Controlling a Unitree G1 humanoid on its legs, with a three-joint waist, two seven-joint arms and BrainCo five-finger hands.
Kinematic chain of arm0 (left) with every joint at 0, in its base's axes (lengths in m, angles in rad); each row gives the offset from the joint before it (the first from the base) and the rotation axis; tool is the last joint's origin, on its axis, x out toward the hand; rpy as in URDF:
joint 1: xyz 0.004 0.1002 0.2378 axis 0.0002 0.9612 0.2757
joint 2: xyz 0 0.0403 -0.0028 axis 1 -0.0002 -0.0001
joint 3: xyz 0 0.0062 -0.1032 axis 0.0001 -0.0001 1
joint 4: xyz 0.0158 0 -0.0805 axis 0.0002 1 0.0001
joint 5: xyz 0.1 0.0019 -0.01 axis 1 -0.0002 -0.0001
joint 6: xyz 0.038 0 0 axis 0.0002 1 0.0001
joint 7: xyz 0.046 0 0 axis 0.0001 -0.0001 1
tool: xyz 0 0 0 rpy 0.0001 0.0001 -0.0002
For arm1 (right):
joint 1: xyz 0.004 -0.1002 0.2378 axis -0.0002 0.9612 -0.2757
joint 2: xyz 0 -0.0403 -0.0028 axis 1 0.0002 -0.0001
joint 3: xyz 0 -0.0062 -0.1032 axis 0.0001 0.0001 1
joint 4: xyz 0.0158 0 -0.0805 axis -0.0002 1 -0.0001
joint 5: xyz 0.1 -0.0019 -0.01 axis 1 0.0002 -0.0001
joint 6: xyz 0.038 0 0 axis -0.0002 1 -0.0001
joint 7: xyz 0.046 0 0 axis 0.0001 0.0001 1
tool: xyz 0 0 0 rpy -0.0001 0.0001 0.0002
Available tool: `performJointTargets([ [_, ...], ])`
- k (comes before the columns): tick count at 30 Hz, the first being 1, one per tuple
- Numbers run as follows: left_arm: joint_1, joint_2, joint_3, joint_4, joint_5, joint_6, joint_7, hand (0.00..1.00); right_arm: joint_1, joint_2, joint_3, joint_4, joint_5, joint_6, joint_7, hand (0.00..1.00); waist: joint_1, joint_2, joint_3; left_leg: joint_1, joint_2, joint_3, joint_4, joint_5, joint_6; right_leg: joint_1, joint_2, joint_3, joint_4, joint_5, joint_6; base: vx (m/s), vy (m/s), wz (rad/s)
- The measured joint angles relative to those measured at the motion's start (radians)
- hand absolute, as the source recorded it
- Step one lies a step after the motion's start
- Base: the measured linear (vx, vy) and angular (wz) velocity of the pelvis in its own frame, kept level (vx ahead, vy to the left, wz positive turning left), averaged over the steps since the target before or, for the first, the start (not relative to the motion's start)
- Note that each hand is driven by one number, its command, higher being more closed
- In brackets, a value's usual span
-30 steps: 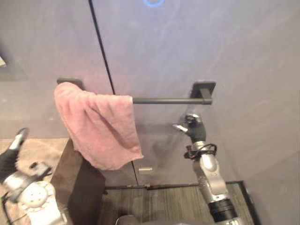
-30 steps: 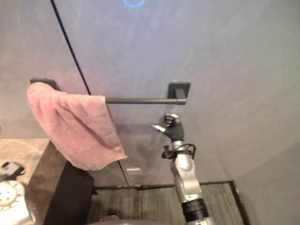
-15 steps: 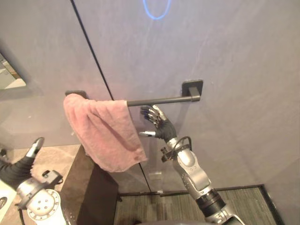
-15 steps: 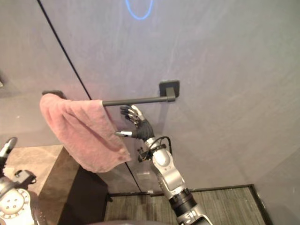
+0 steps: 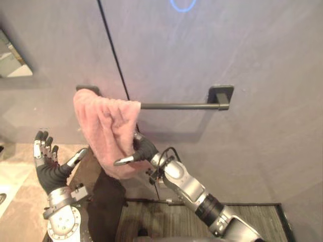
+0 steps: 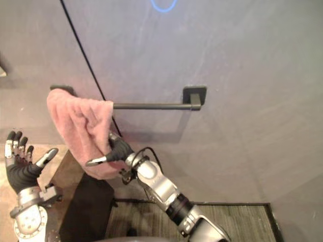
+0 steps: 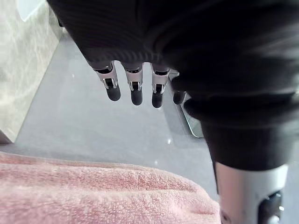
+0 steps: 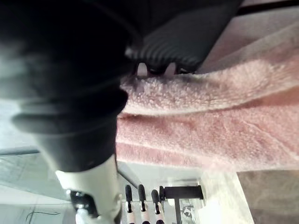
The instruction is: Organize washtable
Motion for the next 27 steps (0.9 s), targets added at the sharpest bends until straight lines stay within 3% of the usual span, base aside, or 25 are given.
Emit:
performJointTargets([
  [3,0.014,-0.011,-0.013,-0.027,-0.003,0.0,-0.02,0.0,0.0,0.001,-0.008,0.0,0.002,0.001,-0.001,0.0,0.02,-0.004,0.002,0.0,0.006,0.005,0.004,0.0,0.0,0.003,0.005,-0.006,0.0,-0.002,-0.002,0.0,-0.007,0.02],
  [4,0.018,-0.011,-0.022,-0.039,-0.004,0.0,-0.022,0.0,0.0,0.001,-0.013,0.0,0.003,0.002,-0.001,1.0,0.021,-0.004,0.002,0.0,0.006,0.005,0.003,0.0,0.0,0.003,0.004,-0.008,0.0,-0.002,-0.002,0.0,0.0,0.0],
  [18,0.051,-0.018,-0.049,-0.074,-0.025,-0.008,-0.029,0.0,0.0,0.001,-0.062,-0.001,0.015,0.002,-0.031,1.0,0.024,-0.008,0.002,0.0,0.002,0.014,-0.009,0.001,0.0,0.014,-0.001,-0.026,0.0,-0.006,0.005,0.0,0.003,0.03],
  [27,0.051,-0.018,-0.044,-0.091,-0.032,-0.012,-0.03,0.0,0.0,0.004,-0.137,-0.001,-0.019,0.002,-0.068,1.0,0.026,-0.006,-0.005,0.007,-0.032,-0.001,-0.031,0.023,0.0,0.026,-0.03,-0.056,0.002,-0.013,0.014,0.03,0.022,0.12],
])
